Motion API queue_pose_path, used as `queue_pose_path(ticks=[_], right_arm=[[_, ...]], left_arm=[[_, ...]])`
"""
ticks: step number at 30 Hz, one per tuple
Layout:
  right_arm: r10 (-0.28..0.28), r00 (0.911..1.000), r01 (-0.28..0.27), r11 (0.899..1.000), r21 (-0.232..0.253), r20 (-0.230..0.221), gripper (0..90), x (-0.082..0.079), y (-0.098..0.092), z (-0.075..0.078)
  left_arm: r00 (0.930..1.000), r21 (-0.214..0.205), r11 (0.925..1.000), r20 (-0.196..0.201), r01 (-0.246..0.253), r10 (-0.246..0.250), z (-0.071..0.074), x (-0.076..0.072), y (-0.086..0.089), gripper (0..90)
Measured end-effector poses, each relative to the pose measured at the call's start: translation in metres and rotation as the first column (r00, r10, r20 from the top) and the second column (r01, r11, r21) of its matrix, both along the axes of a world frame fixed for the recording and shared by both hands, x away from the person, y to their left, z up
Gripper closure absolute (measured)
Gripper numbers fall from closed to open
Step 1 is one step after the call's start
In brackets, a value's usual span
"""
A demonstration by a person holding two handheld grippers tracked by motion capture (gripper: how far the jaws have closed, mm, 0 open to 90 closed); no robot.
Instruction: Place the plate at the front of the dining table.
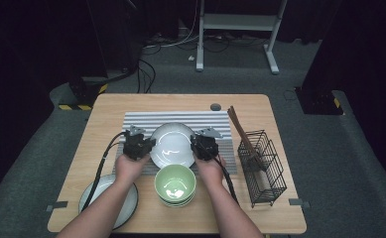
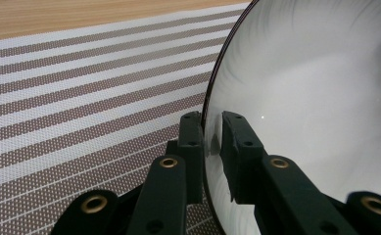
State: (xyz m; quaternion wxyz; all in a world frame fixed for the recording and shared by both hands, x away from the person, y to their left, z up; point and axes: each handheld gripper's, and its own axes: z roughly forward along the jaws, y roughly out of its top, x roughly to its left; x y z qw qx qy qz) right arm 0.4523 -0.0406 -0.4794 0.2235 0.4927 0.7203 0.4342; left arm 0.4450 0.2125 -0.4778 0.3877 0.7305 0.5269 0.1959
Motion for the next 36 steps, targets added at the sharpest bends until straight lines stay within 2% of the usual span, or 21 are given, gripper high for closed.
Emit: queue_pose_path(ticks=[17, 23, 27, 36], right_arm=[[-0.008, 0.9998, 0.007, 1.000, -0.012, -0.017, 76.1, 0.013, 0.005, -0.007], [-0.003, 0.9999, 0.002, 1.000, -0.017, -0.014, 76.1, 0.016, 0.006, -0.009], [-0.003, 0.9999, 0.002, 1.000, -0.021, -0.014, 76.1, 0.018, 0.006, -0.010], [-0.006, 0.9996, 0.006, 1.000, -0.030, -0.027, 75.2, 0.025, 0.008, -0.014]], left_arm=[[0.9977, 0.008, 0.9999, -0.067, -0.008, 0.008, -0.005, 0.011, 0.002, 77.3], [0.9971, 0.010, 0.9999, -0.075, -0.013, 0.013, -0.007, 0.013, 0.002, 76.9], [0.9968, 0.033, 0.9994, -0.080, -0.007, 0.010, -0.007, 0.015, 0.001, 76.3], [0.9955, 0.044, 0.9989, -0.092, -0.017, 0.021, -0.009, 0.018, 0.000, 75.6]])
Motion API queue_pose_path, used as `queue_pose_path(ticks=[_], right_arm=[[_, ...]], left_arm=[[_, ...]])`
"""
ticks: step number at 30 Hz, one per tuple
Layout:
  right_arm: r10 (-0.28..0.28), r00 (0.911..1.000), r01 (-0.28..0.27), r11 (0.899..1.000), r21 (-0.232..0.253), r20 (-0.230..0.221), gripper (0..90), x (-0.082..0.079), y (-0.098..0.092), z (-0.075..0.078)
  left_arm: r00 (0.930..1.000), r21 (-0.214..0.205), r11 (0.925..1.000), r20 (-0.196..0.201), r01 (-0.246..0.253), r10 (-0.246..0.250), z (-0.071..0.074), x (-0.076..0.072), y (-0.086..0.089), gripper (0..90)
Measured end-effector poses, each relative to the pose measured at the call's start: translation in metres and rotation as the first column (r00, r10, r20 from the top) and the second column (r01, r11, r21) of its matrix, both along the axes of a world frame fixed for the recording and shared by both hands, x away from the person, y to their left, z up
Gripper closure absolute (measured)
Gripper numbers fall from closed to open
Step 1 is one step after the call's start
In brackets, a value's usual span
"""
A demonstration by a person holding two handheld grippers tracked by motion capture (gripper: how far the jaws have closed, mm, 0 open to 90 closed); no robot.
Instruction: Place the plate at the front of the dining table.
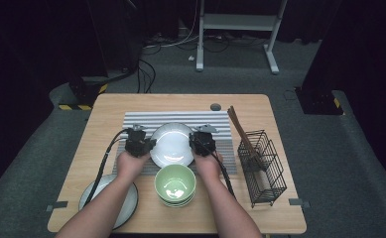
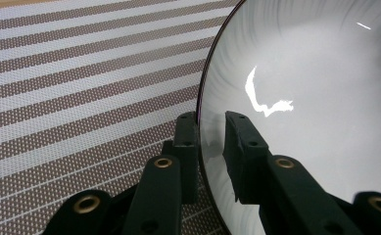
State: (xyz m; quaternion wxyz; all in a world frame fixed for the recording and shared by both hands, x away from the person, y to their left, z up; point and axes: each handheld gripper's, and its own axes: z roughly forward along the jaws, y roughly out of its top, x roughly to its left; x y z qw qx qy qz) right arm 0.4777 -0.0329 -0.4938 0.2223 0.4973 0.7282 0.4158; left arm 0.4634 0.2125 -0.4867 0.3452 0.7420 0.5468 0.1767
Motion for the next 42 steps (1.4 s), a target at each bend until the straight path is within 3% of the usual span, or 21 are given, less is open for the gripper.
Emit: queue_pose_path(ticks=[24, 42], right_arm=[[-0.003, 0.9991, 0.001, 0.999, -0.043, -0.042, 74.1, 0.017, 0.007, -0.010], [-0.021, 0.9961, 0.017, 0.999, -0.049, -0.086, 73.5, 0.023, 0.009, -0.018]], left_arm=[[0.9991, 0.039, 0.9991, -0.040, -0.015, 0.017, -0.007, 0.010, -0.002, 74.4], [0.9978, 0.064, 0.9978, -0.063, -0.016, 0.020, -0.010, 0.015, -0.002, 74.2]])
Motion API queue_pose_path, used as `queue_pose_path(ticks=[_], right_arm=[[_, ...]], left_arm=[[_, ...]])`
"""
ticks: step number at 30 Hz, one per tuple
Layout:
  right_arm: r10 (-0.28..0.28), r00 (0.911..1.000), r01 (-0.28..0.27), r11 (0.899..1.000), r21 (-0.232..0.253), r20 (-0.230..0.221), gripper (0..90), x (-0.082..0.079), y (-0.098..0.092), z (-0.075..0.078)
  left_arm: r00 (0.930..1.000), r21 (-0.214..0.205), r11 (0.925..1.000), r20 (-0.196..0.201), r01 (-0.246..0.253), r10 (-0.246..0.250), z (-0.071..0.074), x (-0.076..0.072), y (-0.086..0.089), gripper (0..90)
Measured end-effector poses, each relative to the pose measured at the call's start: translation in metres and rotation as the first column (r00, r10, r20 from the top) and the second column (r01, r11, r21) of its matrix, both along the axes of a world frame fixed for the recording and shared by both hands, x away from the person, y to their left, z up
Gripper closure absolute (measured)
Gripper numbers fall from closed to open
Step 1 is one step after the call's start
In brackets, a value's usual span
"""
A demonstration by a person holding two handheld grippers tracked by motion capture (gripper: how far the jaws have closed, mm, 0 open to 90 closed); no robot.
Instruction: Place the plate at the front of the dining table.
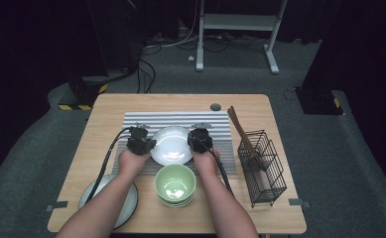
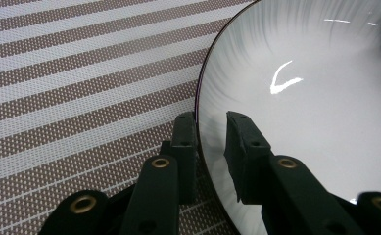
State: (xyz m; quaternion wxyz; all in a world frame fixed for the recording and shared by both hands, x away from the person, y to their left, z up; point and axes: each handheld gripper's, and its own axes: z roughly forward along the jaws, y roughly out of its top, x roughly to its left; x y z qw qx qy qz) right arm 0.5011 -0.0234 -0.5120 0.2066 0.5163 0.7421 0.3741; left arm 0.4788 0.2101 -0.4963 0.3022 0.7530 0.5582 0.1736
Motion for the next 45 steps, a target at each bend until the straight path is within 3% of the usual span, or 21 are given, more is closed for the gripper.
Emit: queue_pose_path(ticks=[8, 16, 20, 28, 35, 45], right_arm=[[0.003, 0.9999, -0.003, 1.000, -0.005, -0.016, 72.8, 0.001, 0.000, -0.002], [0.009, 0.9991, -0.008, 1.000, -0.028, 0.042, 66.6, -0.007, -0.002, 0.011], [0.006, 0.9969, -0.002, 0.999, -0.048, 0.078, 65.5, -0.017, -0.009, 0.020], [-0.006, 0.9941, 0.016, 0.996, -0.092, 0.108, 65.1, -0.045, -0.024, 0.027], [-0.008, 0.9926, 0.023, 0.992, -0.127, 0.121, 64.9, -0.063, -0.034, 0.025], [0.005, 0.9914, 0.013, 0.991, -0.130, 0.130, 64.3, -0.088, -0.041, 0.019]], left_arm=[[0.9998, 0.015, 0.9998, 0.015, -0.015, 0.015, 0.002, -0.001, 0.000, 71.5], [0.9975, -0.008, 0.9996, 0.064, -0.029, 0.029, 0.009, -0.008, 0.010, 62.9], [0.9956, -0.019, 0.9994, 0.089, -0.028, 0.029, 0.014, -0.013, 0.016, 61.0], [0.9928, -0.056, 0.9983, 0.118, -0.016, 0.022, 0.019, -0.031, 0.022, 58.5], [0.9890, -0.062, 0.9980, 0.147, -0.009, 0.018, 0.026, -0.044, 0.027, 58.1], [0.9859, -0.060, 0.9981, 0.167, 0.012, -0.002, 0.030, -0.058, 0.031, 57.9]])
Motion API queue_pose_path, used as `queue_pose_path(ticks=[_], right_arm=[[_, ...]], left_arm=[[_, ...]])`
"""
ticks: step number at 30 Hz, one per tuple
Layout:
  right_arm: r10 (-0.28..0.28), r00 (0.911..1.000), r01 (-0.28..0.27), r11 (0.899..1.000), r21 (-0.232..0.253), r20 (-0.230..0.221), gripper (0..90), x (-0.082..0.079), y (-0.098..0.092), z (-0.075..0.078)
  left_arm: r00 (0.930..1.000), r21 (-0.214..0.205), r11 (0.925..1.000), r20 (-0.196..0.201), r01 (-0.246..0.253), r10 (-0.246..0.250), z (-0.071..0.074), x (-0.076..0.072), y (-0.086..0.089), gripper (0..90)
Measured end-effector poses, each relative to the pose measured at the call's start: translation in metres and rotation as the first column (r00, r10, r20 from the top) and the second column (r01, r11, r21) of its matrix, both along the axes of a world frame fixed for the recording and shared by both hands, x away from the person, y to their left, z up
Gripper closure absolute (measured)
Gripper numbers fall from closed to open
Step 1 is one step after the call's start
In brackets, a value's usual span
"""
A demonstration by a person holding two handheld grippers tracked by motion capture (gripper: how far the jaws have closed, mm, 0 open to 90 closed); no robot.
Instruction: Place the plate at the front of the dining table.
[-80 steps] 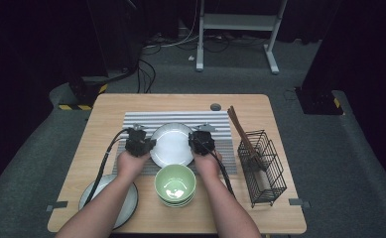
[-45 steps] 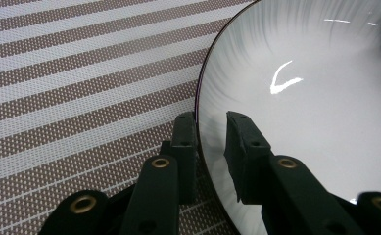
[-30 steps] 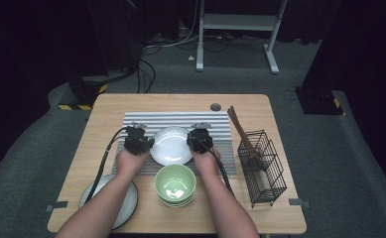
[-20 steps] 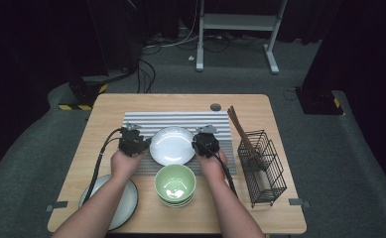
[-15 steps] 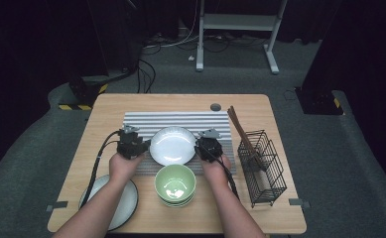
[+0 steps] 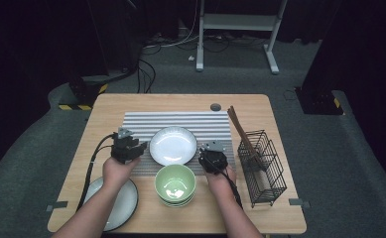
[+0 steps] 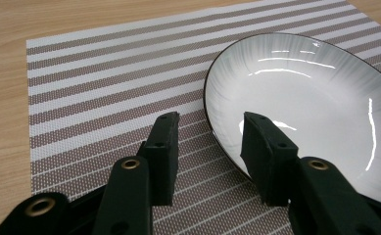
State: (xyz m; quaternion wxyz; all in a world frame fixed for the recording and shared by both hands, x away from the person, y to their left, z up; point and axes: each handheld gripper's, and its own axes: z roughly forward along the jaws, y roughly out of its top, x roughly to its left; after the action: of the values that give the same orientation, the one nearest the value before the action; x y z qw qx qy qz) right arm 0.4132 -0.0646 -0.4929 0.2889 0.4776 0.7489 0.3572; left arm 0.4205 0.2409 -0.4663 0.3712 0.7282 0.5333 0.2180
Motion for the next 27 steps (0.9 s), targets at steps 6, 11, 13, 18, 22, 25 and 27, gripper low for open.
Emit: queue_pose_path(ticks=[6, 11, 13, 18, 22, 25, 27], right_arm=[[0.010, 0.9998, -0.010, 1.000, 0.013, 0.016, 64.5, -0.019, -0.005, -0.001], [0.037, 0.9993, -0.037, 0.999, 0.023, 0.003, 64.6, -0.032, -0.009, -0.002], [0.052, 0.9986, -0.052, 0.999, 0.010, 0.000, 64.2, -0.038, -0.010, -0.003], [0.080, 0.9965, -0.080, 0.997, 0.013, -0.023, 62.6, -0.052, -0.016, -0.006], [0.100, 0.9947, -0.101, 0.995, -0.005, -0.022, 61.8, -0.062, -0.024, -0.007], [0.099, 0.9948, -0.099, 0.995, 0.008, -0.026, 61.2, -0.070, -0.028, -0.007], [0.109, 0.9935, -0.108, 0.994, 0.018, -0.032, 61.1, -0.074, -0.031, -0.007]], left_arm=[[0.9997, 0.012, 0.9996, -0.008, 0.024, -0.024, -0.004, -0.007, 0.001, 58.8], [0.9986, 0.020, 0.9986, -0.024, 0.049, -0.048, -0.006, -0.013, 0.001, 56.9], [0.9979, 0.023, 0.9980, -0.028, 0.059, -0.058, -0.006, -0.016, 0.002, 56.1], [0.9948, 0.003, 0.9963, -0.055, 0.086, -0.086, -0.004, -0.021, 0.004, 54.9], [0.9935, 0.015, 0.9948, -0.055, 0.100, -0.099, -0.001, -0.027, 0.004, 54.4], [0.9914, 0.019, 0.9927, -0.057, 0.119, -0.118, 0.001, -0.030, 0.003, 54.2], [0.9889, 0.017, 0.9907, -0.064, 0.135, -0.134, 0.002, -0.032, 0.002, 54.3]])
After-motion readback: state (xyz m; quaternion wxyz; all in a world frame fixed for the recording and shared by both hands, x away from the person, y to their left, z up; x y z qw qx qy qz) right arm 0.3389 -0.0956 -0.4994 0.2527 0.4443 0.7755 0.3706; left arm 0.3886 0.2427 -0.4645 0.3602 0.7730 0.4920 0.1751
